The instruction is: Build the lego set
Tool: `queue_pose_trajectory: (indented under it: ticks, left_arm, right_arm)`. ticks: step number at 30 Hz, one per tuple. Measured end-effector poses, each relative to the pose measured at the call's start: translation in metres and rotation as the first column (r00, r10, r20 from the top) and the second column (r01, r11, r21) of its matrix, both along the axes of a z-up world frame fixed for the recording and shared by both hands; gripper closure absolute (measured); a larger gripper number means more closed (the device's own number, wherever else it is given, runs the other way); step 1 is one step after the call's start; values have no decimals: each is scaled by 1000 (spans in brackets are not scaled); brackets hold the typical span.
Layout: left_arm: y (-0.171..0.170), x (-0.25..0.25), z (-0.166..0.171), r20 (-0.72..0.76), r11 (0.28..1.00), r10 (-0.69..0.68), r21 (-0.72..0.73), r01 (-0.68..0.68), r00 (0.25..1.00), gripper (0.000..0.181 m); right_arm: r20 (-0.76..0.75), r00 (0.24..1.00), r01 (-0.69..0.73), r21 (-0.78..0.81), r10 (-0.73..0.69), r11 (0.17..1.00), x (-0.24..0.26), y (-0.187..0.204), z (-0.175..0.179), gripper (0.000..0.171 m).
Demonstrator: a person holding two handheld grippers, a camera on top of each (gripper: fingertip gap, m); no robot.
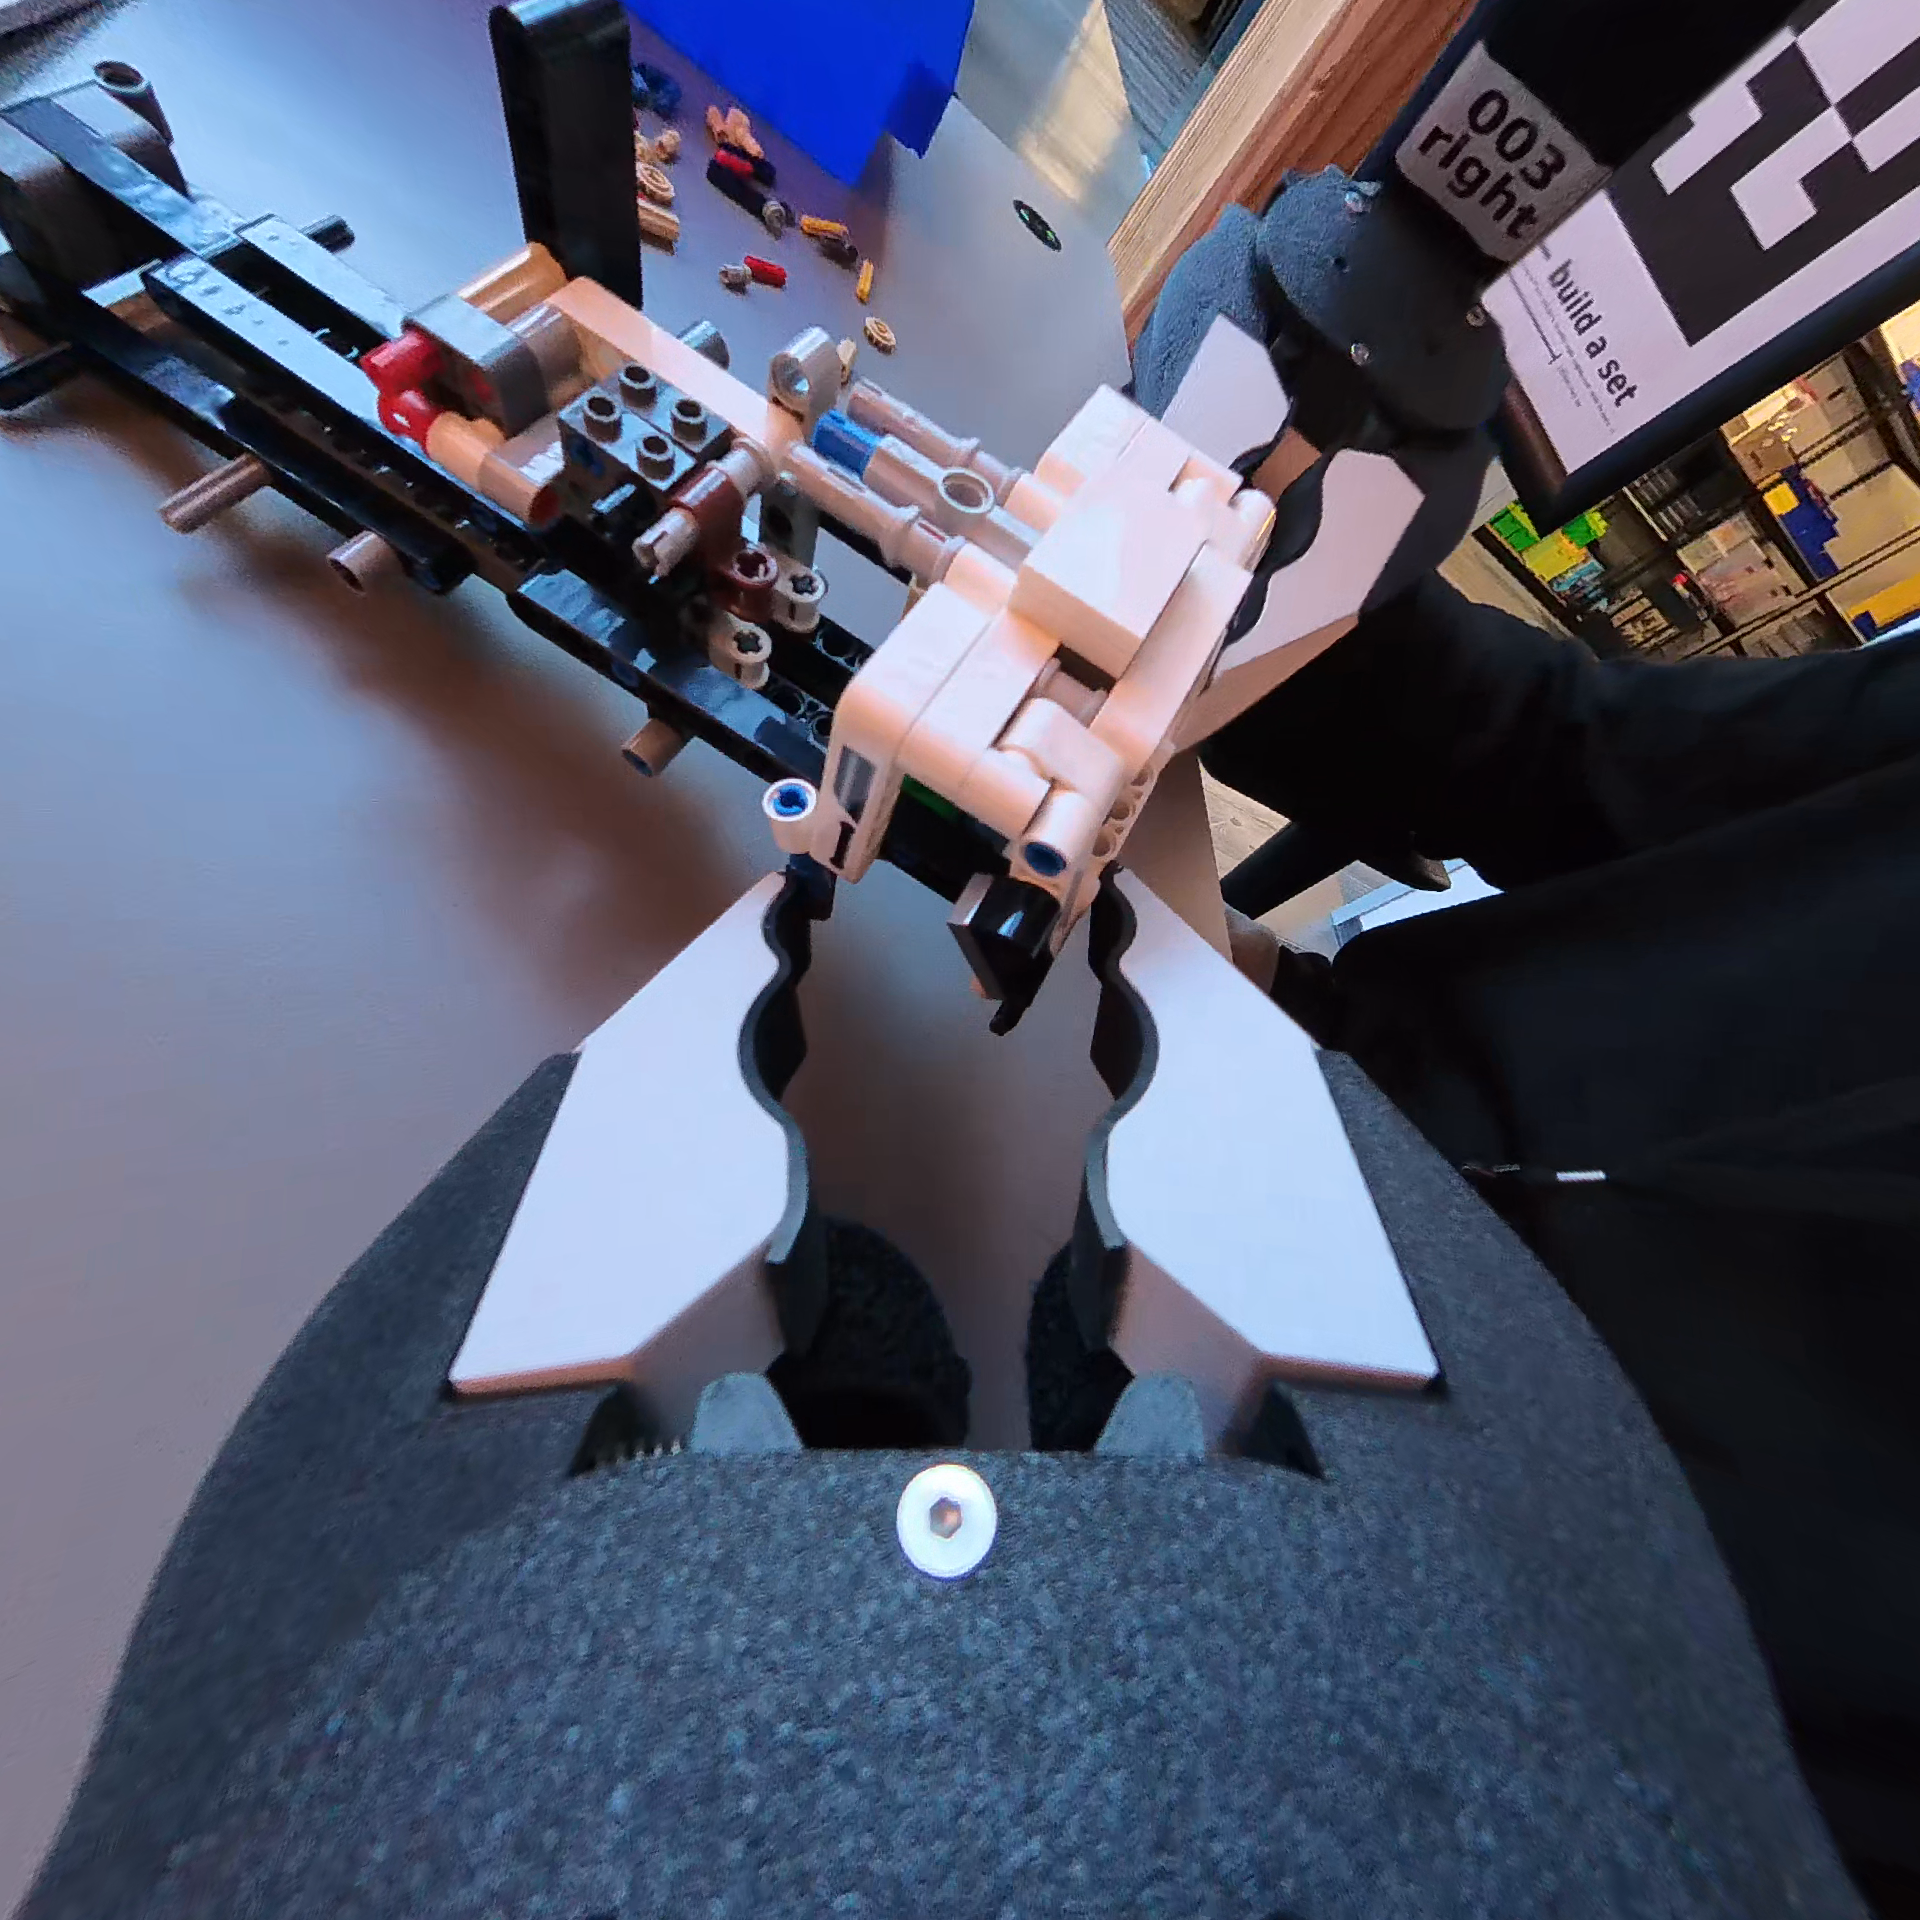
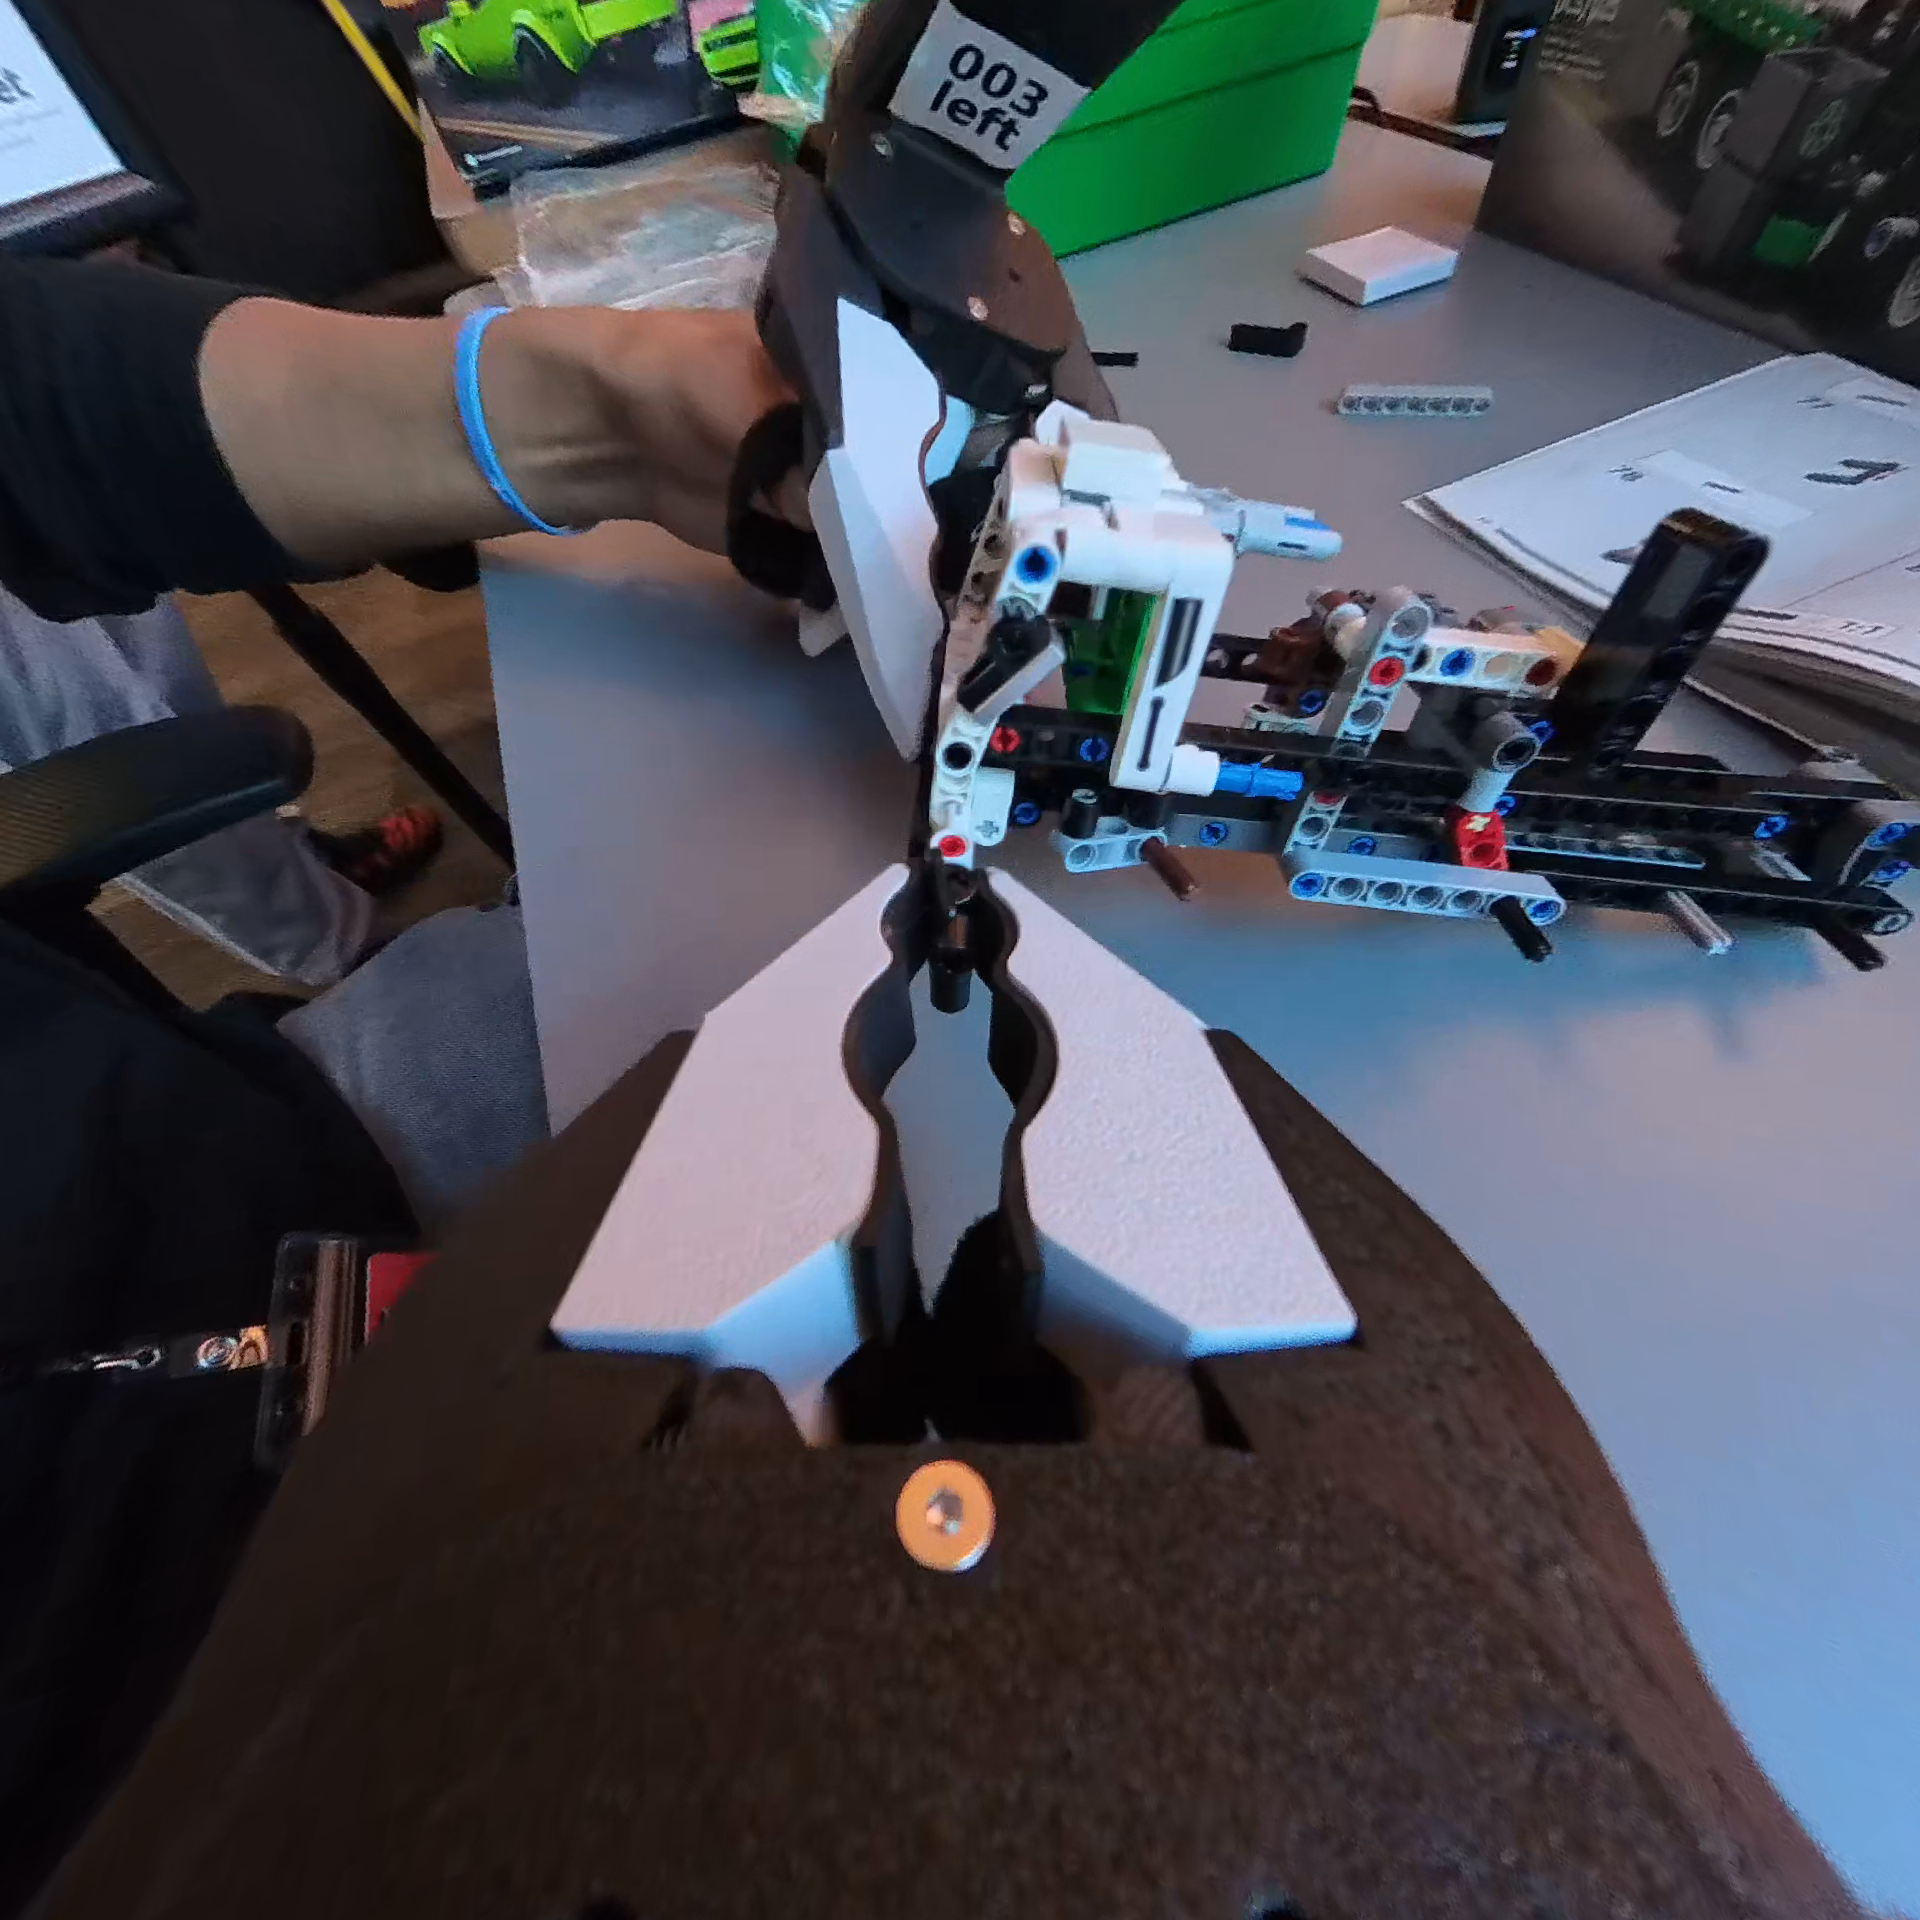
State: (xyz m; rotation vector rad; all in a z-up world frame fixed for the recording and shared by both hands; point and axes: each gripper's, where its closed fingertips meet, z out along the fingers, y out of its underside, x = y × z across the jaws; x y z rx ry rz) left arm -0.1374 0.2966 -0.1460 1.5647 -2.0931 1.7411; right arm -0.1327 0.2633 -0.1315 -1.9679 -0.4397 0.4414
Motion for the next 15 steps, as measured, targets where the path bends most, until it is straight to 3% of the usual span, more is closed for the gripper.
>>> queue_pose_trajectory:
  ticks: [6,15]
  left_arm:
    - [-2,-1,-7,-14,998,-16,58,16,1000,128]
    - [-2,0,-11,-28,996,-18,82,20,999,128]
  right_arm:
    - [-17,1000,-19,-26,18,999,-2,-1,0,165]
    - [83,996,-2,-69,8,998,0,-2,-7,165]
